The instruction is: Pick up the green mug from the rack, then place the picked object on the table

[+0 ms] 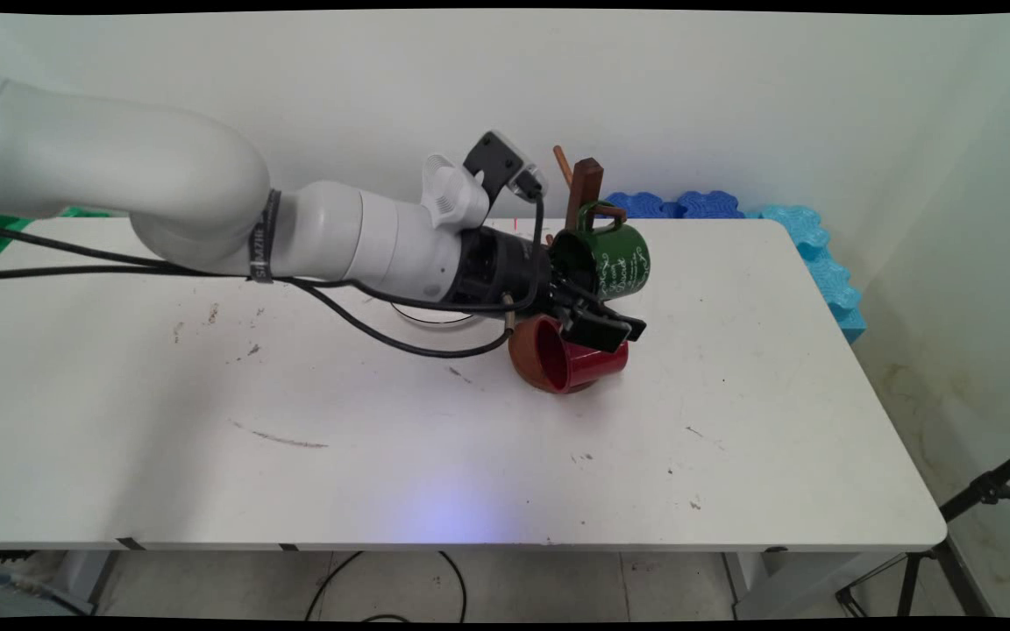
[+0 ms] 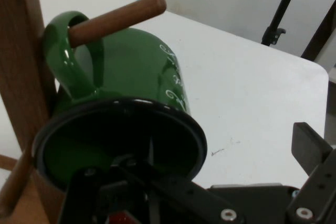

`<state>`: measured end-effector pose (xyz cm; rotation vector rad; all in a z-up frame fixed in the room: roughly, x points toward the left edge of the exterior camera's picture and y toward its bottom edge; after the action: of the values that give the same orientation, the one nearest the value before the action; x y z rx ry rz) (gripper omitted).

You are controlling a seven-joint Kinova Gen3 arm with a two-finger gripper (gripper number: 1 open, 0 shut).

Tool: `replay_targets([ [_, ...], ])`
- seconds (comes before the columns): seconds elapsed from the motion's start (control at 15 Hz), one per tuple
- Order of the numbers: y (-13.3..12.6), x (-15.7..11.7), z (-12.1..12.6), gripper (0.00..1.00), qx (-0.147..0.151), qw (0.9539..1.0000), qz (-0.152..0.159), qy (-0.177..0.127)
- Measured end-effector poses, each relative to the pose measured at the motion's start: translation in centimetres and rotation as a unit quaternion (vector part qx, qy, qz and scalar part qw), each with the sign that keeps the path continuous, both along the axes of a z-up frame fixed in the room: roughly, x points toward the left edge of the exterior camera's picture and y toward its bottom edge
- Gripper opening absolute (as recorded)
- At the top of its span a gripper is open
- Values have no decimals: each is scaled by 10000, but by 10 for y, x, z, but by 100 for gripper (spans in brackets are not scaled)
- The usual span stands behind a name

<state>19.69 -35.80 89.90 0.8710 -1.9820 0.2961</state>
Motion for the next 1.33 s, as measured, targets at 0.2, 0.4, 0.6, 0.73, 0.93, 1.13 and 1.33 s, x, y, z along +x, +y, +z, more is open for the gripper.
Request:
replay_targets([
  [0.2,-2,-1,-5,100,-58,9999,5,83],
  [0.4,-5,-1,-10,100,-126,9998,12,170],
  [0.6,-7,-2,-14,0,-191,9995,31,243],
  [0.73,-9,-2,-15,0,-232,9993,37,290],
  [0.93,-9,-2,-17,0,-277,9990,46,355],
  [1.13,-8,-2,-18,0,-311,9987,35,414],
  [1.33,-4,-3,-16,0,-354,9982,-20,490],
])
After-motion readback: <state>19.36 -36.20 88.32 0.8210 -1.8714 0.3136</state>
